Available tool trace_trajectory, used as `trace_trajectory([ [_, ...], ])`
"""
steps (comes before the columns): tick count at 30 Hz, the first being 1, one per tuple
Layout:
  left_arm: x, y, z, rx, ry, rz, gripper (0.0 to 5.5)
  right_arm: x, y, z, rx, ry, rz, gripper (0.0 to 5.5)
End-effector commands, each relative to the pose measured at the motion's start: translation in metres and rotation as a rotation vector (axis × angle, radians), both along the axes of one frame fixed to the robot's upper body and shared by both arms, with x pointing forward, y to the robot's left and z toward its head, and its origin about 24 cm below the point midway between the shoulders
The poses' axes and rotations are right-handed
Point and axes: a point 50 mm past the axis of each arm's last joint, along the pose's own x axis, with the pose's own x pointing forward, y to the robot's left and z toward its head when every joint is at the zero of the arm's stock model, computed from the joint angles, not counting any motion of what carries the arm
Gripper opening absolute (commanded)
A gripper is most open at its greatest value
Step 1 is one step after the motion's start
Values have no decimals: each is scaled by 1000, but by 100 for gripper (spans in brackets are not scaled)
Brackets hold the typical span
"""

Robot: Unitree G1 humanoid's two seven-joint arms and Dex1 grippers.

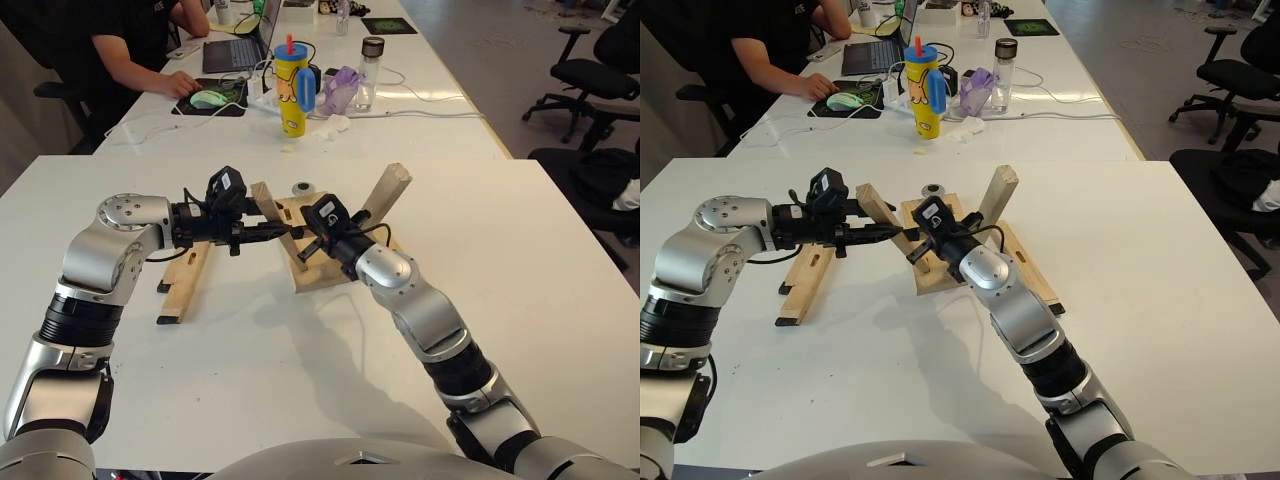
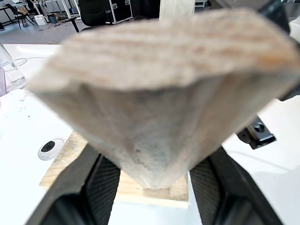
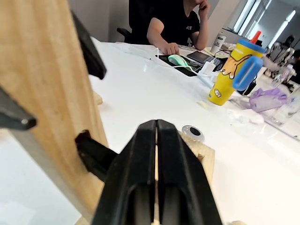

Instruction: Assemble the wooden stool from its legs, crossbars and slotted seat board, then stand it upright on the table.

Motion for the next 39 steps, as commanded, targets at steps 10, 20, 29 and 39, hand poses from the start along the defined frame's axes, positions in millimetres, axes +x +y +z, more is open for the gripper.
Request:
trace_trajectory([
  [10,4,-1,-33,94,98,22,202,-35,-41,36,473,-182,150,2],
  [20,12,6,-9,-12,60,-26,202,-33,-64,-57,288,200,24,2],
  [29,5,11,-14,-77,92,-28,246,-21,-41,-85,165,283,-36,0],
  [39,3,35,-4,-109,105,69,391,-31,-36,-112,-14,451,-77,0],
])
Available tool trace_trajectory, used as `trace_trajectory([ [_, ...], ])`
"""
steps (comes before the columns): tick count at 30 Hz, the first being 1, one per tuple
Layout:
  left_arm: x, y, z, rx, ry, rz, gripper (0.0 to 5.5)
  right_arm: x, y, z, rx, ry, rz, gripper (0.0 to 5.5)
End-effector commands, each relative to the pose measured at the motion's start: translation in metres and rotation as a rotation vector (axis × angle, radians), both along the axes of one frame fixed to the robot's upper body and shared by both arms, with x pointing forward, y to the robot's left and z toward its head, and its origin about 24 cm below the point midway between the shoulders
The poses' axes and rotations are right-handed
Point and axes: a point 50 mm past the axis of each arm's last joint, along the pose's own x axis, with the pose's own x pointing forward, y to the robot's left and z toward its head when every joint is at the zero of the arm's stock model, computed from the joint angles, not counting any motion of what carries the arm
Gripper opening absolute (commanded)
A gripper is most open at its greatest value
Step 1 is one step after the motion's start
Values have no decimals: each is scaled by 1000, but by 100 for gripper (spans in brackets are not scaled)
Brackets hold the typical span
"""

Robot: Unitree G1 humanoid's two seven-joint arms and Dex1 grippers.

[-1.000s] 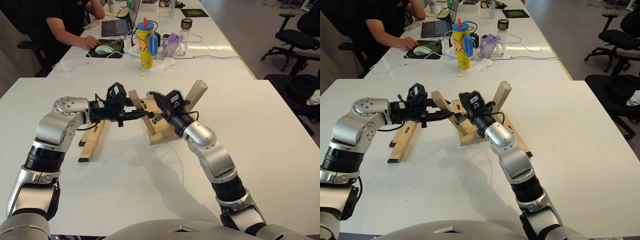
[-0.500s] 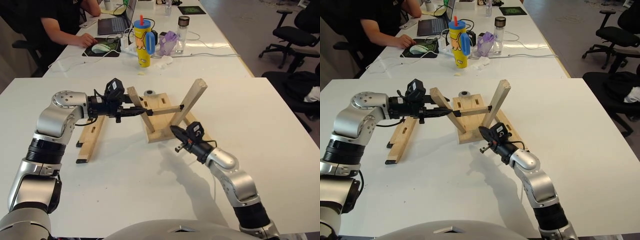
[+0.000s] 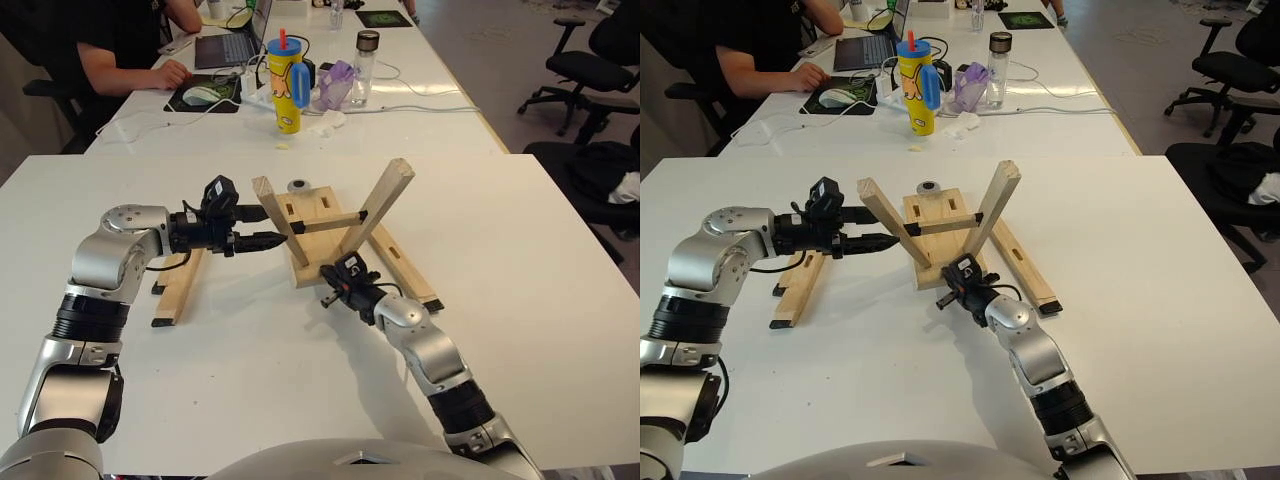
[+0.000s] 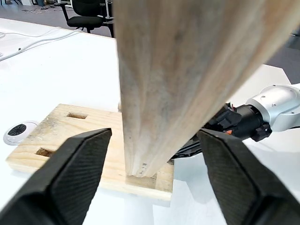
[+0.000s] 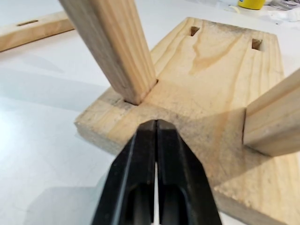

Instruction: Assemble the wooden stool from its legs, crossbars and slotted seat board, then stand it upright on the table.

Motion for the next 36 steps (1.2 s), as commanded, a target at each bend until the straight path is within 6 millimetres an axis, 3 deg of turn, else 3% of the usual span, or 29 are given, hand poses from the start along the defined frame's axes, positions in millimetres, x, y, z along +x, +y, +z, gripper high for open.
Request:
trace_trajectory([
  [1,-7,29,17,-5,-10,74,405,-12,-4,-27,-102,143,3,0],
  [4,-15,43,48,-166,-16,82,409,-14,-5,-31,-110,157,0,0],
  [6,-19,48,88,-393,-74,59,390,-15,-6,-33,-102,167,6,0],
  [9,-22,36,138,-635,-182,-16,344,-16,-8,-35,-92,178,3,0],
  [13,-16,6,166,-753,-292,26,293,-17,-8,-40,-100,192,10,0],
  [16,-11,-12,168,-737,-336,114,274,-16,-7,-41,-105,194,19,0],
  [18,-2,-27,143,-657,-242,160,274,-15,-6,-41,-108,194,25,0],
  [21,10,-47,45,-264,1,292,274,-14,-3,-42,-118,192,37,0],
  [23,-2,-46,-20,-64,172,338,274,-11,-1,-42,-128,192,49,0],
  [24,-8,-46,-38,32,173,341,274,-10,0,-43,-134,195,50,0],
  [25,-10,-47,-44,46,173,355,274,-10,0,-43,-140,199,52,0],
  [27,2,-51,-17,-40,48,384,274,-8,0,-44,-145,203,49,0],
  [30,24,-48,67,-307,-256,443,274,-8,-1,-46,-147,206,40,0],
  [33,12,-41,141,-636,-399,357,274,-9,-2,-49,-153,212,37,0],
  [35,-2,-33,168,-854,-375,263,274,-10,-3,-50,-155,213,35,0],
  [36,-4,-32,166,-870,-343,238,274,-10,-3,-50,-154,213,34,0],
])
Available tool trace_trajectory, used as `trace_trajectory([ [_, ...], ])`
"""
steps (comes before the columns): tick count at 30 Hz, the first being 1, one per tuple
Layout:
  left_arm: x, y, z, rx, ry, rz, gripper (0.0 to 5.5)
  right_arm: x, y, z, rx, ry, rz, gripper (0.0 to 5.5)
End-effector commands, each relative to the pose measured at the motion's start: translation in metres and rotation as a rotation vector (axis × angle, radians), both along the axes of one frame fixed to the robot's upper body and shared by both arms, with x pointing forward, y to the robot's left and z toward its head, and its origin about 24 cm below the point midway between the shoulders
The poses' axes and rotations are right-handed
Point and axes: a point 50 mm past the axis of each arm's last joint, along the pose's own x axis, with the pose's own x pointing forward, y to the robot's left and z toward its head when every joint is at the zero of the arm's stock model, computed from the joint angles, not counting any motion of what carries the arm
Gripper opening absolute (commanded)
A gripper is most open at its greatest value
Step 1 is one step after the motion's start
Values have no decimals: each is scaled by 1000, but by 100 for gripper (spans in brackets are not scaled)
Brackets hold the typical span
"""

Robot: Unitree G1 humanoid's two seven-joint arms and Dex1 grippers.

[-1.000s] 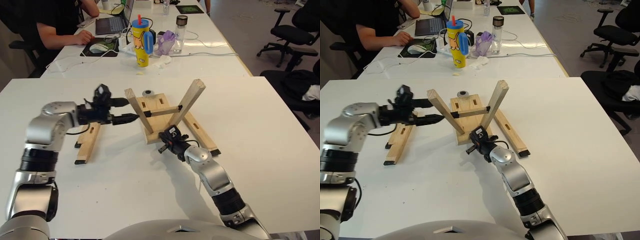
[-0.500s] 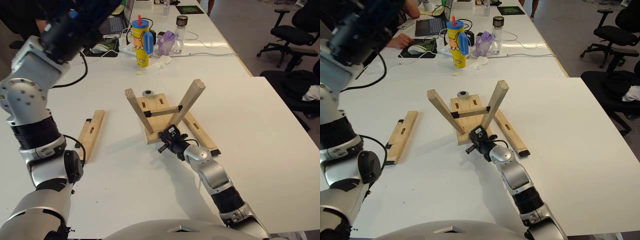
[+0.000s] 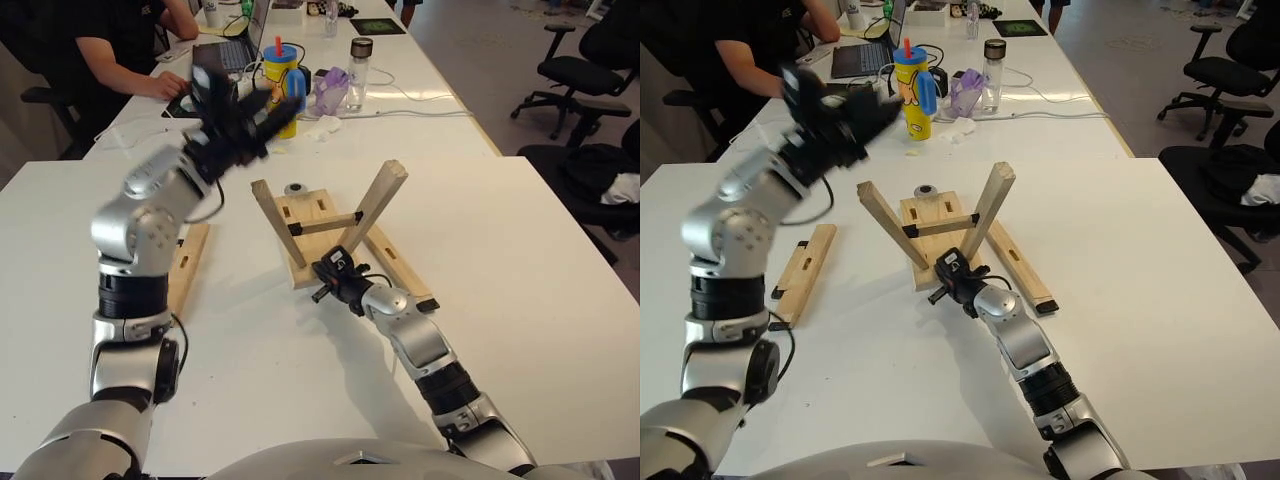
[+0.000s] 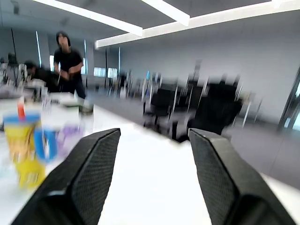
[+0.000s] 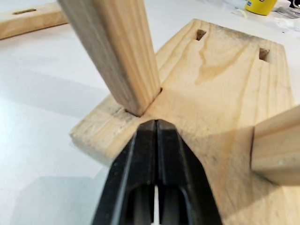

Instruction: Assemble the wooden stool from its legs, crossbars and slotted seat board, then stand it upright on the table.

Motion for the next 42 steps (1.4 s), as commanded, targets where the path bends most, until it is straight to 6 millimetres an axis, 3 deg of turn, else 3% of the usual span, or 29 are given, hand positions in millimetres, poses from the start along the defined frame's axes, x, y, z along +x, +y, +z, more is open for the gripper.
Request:
trace_trajectory([
  [1,-22,5,34,-180,-74,-174,274,-23,-13,-47,-115,213,-27,0],
  [3,-14,-4,-12,0,108,-131,274,-23,-12,-47,-112,209,-25,0],
  [5,-7,-10,-75,224,333,-56,274,-22,-11,-45,-102,195,-29,0],
  [7,-9,-10,-108,378,406,-23,274,-19,-10,-42,-91,178,-40,0],
  [9,-8,-10,-109,408,373,-9,274,-17,-10,-39,-81,169,-45,0],
  [14,-1,9,-34,100,72,57,274,-9,-9,-24,-21,66,-35,0],
  [16,0,25,-14,14,-4,101,274,-5,-8,-13,16,-10,-34,0],
  [18,0,42,-8,-25,-28,143,296,-1,-7,-1,60,-80,-25,0],
  [21,-2,62,-20,19,10,165,332,2,-4,15,115,-173,-14,0],
  [24,-11,90,-49,138,109,172,377,2,-2,37,211,-253,9,0],
  [28,-45,124,-93,336,345,-17,436,-11,-5,67,346,-278,99,0],
  [32,-89,136,-102,318,463,-265,436,-34,-30,68,342,-127,218,0],
  [36,-111,121,-111,332,503,-400,436,-46,-74,60,207,30,259,0],
  [39,-119,100,-125,342,531,-475,436,-36,-100,65,208,51,198,0],
  [42,-122,71,-145,397,562,-531,436,-27,-112,74,228,51,177,0],
])
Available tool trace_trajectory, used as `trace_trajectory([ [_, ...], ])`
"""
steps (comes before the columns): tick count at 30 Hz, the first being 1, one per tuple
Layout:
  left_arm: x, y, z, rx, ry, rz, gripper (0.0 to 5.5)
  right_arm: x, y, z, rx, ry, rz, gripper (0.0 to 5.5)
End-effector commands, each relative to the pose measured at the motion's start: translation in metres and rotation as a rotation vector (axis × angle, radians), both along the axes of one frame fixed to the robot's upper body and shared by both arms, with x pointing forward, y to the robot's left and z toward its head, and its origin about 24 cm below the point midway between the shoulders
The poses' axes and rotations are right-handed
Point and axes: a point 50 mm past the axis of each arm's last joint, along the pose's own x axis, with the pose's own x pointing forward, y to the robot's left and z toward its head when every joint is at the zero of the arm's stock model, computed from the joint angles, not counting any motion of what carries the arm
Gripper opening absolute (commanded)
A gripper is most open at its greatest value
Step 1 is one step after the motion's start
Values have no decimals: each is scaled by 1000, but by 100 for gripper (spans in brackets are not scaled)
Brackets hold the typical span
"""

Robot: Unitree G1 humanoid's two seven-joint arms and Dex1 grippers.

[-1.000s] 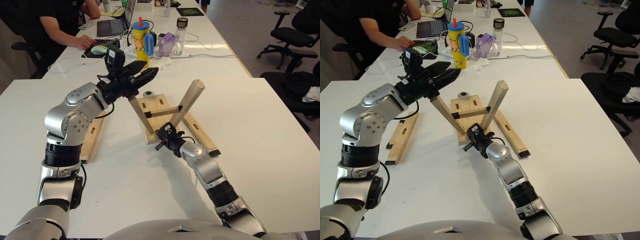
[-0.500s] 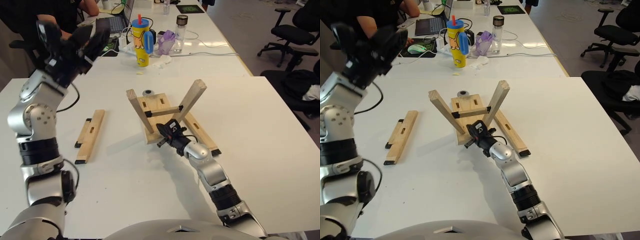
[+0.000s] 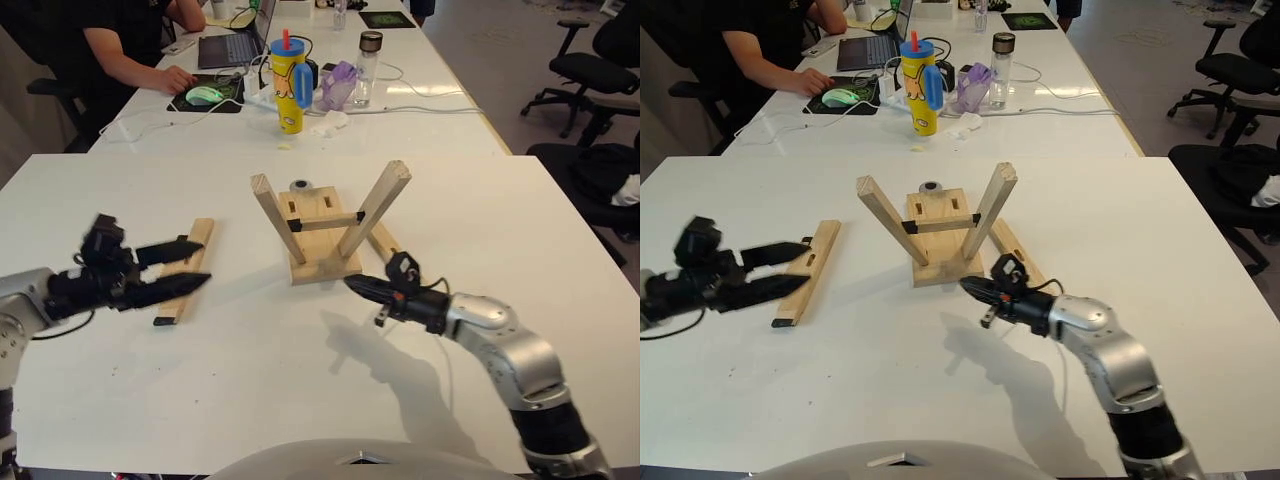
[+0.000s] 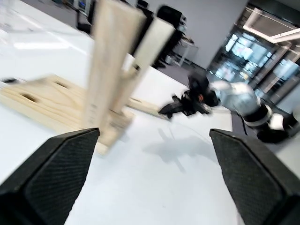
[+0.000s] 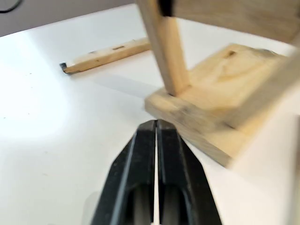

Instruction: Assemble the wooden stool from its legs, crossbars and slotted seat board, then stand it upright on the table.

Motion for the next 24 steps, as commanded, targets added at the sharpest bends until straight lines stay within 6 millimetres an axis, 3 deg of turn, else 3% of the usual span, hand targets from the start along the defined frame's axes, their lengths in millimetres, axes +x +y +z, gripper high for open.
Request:
trace_trajectory([
  [1,-7,-39,-28,75,44,-81,436,13,-16,14,14,-8,-26,0],
  [3,-6,-55,-45,146,38,-68,436,22,-29,9,-59,-7,-88,0],
  [7,13,-84,-71,308,-70,-12,436,64,-53,6,-247,-108,-308,0],
  [11,31,-105,-84,383,-149,43,436,105,-40,19,-253,-261,-355,0],
  [14,43,-110,-92,472,-181,65,436,129,-13,32,-175,-357,-299,0],
  [19,45,-105,-101,611,-184,-23,436,131,24,38,-79,-424,-72,0],
  [24,51,-93,-102,694,-170,-17,436,112,41,30,-47,-413,128,0],
])
